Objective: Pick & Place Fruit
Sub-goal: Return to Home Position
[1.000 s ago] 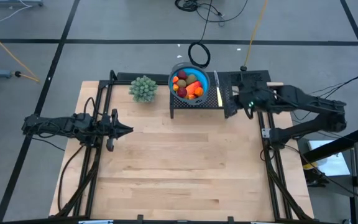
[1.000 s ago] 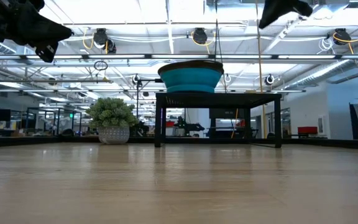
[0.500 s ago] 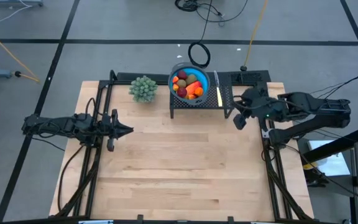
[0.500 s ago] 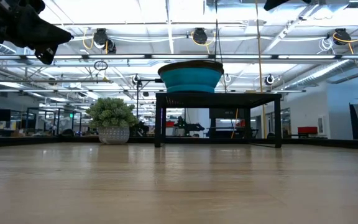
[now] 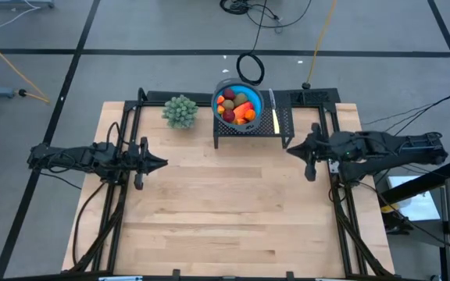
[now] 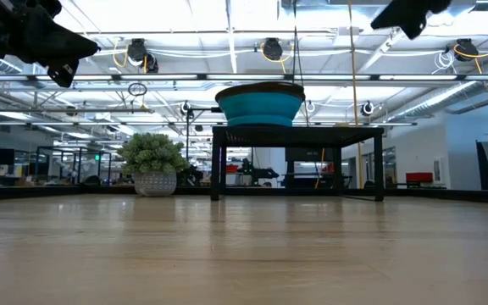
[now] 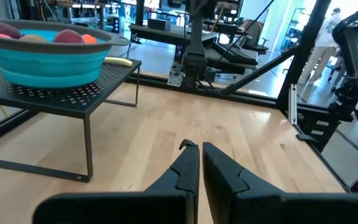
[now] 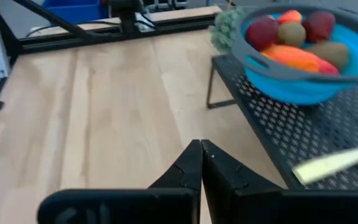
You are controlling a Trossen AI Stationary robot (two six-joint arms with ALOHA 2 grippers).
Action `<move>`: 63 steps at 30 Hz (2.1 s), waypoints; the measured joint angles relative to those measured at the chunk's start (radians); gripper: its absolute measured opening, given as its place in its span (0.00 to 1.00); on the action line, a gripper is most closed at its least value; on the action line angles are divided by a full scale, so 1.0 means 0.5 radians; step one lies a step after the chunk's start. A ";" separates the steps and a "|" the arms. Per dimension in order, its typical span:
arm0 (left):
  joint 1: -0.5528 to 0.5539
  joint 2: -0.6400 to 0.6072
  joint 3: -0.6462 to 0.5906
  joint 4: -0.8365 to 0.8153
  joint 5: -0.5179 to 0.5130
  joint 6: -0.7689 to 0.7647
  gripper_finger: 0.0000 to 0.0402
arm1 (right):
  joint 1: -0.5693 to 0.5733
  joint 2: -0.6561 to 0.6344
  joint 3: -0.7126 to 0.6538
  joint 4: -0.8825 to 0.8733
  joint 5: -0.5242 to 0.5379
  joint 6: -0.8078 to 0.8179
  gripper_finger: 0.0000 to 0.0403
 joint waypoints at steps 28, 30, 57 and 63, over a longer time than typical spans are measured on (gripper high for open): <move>0.000 0.000 0.000 0.116 -0.132 0.423 0.05 | -0.127 -1.041 -0.853 0.473 -0.266 0.037 0.00; 0.000 0.000 0.000 0.114 -0.132 0.423 0.05 | -0.127 -1.070 -0.913 0.477 -0.266 0.055 0.00; 0.003 0.013 -0.291 0.530 0.022 0.447 0.05 | -0.127 -1.453 -1.446 0.720 -0.264 0.128 0.00; 0.006 0.012 -0.444 0.760 0.001 0.480 0.05 | -0.127 -1.455 -1.629 0.987 -0.266 0.103 0.00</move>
